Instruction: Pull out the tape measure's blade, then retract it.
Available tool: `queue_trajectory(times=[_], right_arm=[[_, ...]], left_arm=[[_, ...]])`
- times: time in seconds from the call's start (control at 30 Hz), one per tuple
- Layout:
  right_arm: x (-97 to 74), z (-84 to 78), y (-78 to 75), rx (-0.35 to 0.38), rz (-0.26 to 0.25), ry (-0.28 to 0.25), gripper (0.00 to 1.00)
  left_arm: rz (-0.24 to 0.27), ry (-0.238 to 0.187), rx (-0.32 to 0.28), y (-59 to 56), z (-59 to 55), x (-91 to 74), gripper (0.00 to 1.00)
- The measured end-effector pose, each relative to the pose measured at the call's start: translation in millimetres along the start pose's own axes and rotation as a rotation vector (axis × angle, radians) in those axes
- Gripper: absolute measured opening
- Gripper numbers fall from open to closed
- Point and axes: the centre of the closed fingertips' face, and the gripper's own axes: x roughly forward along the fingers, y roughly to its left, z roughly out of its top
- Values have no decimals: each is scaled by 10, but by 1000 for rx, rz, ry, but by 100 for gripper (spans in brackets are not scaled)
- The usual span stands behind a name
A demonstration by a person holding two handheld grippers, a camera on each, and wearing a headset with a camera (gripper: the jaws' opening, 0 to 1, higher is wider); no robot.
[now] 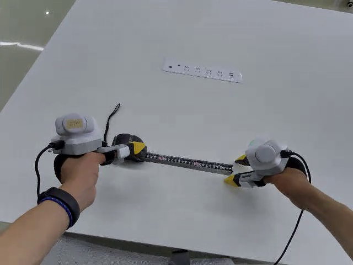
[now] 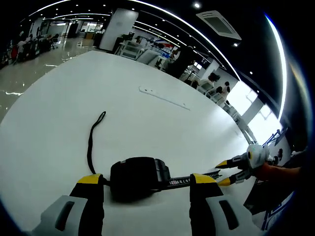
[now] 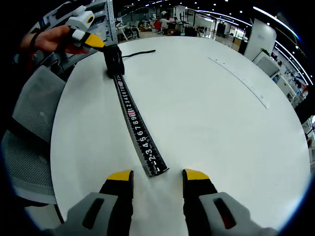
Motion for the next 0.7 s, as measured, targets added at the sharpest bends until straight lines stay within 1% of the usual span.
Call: queue_trajectory(times=[0.13, 0.27, 0.37, 0.5, 0.7], right_arm=[[16, 26, 32, -23, 21, -11, 33], [20, 38, 42, -26, 29, -21, 20], [21, 38, 49, -25, 33, -22, 16], [22, 40, 67, -23, 41, -26, 16], [20, 35, 75, -26, 37, -22, 16]], left_arm=[[-1, -1, -14, -7, 5, 18, 68], [-1, 2, -10, -14, 2, 22, 68], [-1, 4, -11, -10, -1, 28, 67], [0, 10, -16, 5, -8, 40, 67], [-2, 11, -22, 12, -5, 41, 67]])
